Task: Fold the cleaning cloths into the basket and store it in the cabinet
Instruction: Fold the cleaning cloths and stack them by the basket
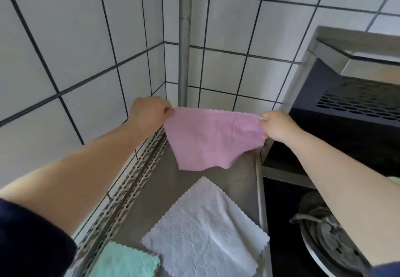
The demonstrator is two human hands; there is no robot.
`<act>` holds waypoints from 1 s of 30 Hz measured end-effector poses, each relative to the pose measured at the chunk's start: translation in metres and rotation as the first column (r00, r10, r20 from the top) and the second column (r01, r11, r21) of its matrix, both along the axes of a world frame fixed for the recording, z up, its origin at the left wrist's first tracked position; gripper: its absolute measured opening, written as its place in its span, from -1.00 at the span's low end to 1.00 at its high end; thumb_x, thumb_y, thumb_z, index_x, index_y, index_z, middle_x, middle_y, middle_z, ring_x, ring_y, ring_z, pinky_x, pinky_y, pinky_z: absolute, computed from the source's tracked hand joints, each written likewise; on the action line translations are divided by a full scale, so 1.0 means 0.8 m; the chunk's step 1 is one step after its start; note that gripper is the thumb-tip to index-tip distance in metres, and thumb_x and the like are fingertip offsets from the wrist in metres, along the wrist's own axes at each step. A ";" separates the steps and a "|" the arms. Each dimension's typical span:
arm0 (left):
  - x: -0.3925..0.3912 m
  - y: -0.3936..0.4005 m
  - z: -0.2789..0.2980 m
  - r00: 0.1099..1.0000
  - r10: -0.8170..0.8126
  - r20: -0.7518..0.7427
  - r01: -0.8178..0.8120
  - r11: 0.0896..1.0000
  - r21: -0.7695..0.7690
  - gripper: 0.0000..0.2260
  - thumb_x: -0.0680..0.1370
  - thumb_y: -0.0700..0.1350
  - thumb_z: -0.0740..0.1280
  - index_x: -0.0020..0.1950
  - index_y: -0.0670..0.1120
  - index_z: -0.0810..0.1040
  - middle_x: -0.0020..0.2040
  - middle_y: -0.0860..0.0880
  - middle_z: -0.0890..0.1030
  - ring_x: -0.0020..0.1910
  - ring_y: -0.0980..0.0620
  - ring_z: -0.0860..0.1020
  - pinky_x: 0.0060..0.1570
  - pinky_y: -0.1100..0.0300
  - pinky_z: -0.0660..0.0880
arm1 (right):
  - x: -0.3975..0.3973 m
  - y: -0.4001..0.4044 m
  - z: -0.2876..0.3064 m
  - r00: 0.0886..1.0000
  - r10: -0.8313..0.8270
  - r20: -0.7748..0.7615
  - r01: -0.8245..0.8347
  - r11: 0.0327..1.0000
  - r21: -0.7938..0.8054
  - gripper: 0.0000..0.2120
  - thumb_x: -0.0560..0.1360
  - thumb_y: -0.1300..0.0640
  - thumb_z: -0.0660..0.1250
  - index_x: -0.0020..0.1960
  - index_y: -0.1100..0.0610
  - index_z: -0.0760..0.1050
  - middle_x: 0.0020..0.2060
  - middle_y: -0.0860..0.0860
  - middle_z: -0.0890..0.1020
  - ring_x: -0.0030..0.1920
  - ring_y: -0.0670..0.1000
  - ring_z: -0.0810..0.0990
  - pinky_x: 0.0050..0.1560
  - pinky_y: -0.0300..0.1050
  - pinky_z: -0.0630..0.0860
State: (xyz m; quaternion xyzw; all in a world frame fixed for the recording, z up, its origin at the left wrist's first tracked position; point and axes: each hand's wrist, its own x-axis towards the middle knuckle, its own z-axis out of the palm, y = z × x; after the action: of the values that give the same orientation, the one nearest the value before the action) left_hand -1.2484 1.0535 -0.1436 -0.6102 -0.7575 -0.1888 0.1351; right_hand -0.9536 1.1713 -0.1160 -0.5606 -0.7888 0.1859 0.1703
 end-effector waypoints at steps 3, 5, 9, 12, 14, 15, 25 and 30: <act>-0.003 0.008 0.010 0.999 0.034 0.029 -0.033 0.999 -0.042 -0.80 0.61 -0.07 0.18 0.07 -0.07 0.58 0.00 -0.05 0.62 0.04 -0.12 0.53 -0.06 0.10 0.34 | -0.006 0.009 0.002 0.978 -0.056 -0.199 0.028 0.990 -0.142 -0.78 0.61 0.22 0.09 -0.05 0.25 0.50 -0.07 0.11 0.56 -0.18 0.06 0.67 -0.06 0.06 0.62; -0.003 0.010 0.014 0.973 0.027 0.231 -0.022 0.999 -0.026 -0.83 0.60 -0.13 0.20 0.10 -0.10 0.55 0.04 -0.07 0.62 0.03 -0.09 0.53 -0.03 0.12 0.38 | -0.005 0.009 0.001 0.957 -0.057 -0.284 0.015 0.989 -0.147 -0.79 0.59 0.23 0.15 -0.03 0.33 0.50 -0.03 0.21 0.59 -0.04 0.14 0.65 0.10 0.18 0.55; 0.013 -0.014 0.020 0.871 -0.055 0.489 0.011 0.996 0.092 -0.89 0.58 -0.14 0.25 0.03 -0.09 0.56 -0.06 -0.02 0.58 -0.04 0.02 0.51 -0.07 0.23 0.33 | 0.015 -0.016 -0.006 0.933 -0.011 -0.359 -0.032 0.993 -0.114 -0.79 0.55 0.25 0.18 -0.02 0.09 0.58 0.01 0.12 0.63 0.09 0.15 0.59 0.21 0.17 0.49; 0.033 -0.057 0.008 0.812 -0.086 0.577 0.005 0.990 0.140 -0.90 0.58 -0.09 0.26 0.05 -0.01 0.55 -0.06 0.08 0.56 -0.05 0.09 0.52 -0.07 0.25 0.35 | 0.042 -0.050 -0.024 0.937 0.025 -0.349 -0.054 0.996 -0.075 -0.83 0.54 0.19 0.24 -0.01 0.05 0.60 -0.03 0.06 0.65 0.03 0.10 0.60 0.16 0.14 0.51; 0.047 -0.096 -0.010 0.809 -0.111 0.577 0.050 0.992 0.120 -0.88 0.58 -0.08 0.27 0.08 -0.01 0.55 -0.06 0.09 0.57 -0.07 0.15 0.52 -0.07 0.25 0.40 | 0.063 -0.080 -0.045 0.952 0.032 -0.305 -0.055 0.996 -0.066 -0.82 0.53 0.15 0.27 0.07 0.05 0.61 -0.02 -0.02 0.65 0.03 0.02 0.59 0.13 -0.01 0.51; 0.055 -0.118 -0.023 0.800 -0.125 0.587 0.080 0.991 0.103 -0.89 0.58 -0.10 0.27 0.06 0.00 0.56 -0.09 0.10 0.57 -0.12 0.23 0.53 -0.08 0.30 0.42 | 0.074 -0.097 -0.057 0.957 0.039 -0.288 -0.060 0.996 -0.065 -0.81 0.52 0.14 0.28 0.08 0.05 0.61 -0.02 -0.06 0.65 0.04 -0.02 0.58 0.10 -0.08 0.48; 0.106 -0.289 -0.191 0.702 0.003 0.712 0.210 0.954 -0.211 -0.80 0.53 -0.16 0.32 -0.09 0.18 0.50 -0.06 0.51 0.51 -0.06 0.45 0.52 -0.07 0.45 0.49 | 0.152 -0.258 -0.198 0.993 0.110 -0.050 -0.121 0.877 -0.465 -0.87 0.54 0.11 0.28 -0.12 -0.06 0.56 -0.23 -0.10 0.65 -0.21 -0.26 0.61 -0.19 -0.36 0.45; 0.113 -0.291 -0.240 0.698 0.093 0.710 0.191 0.931 -0.310 -0.76 0.54 -0.11 0.33 -0.12 0.27 0.44 -0.17 0.30 0.59 -0.10 0.38 0.54 -0.12 0.48 0.40 | 0.144 -0.260 -0.246 0.994 0.104 0.042 -0.074 0.888 -0.453 -0.70 0.54 0.09 0.28 -0.36 -0.08 0.36 -0.47 -0.13 0.47 -0.41 -0.19 0.45 -0.37 -0.31 0.30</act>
State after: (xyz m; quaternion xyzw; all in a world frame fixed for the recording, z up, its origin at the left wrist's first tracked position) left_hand -1.1578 0.8210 -0.3357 -0.5233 -0.7544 -0.2719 -0.2884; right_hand -0.8382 0.9635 -0.3127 -0.5538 -0.7541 0.3529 0.0015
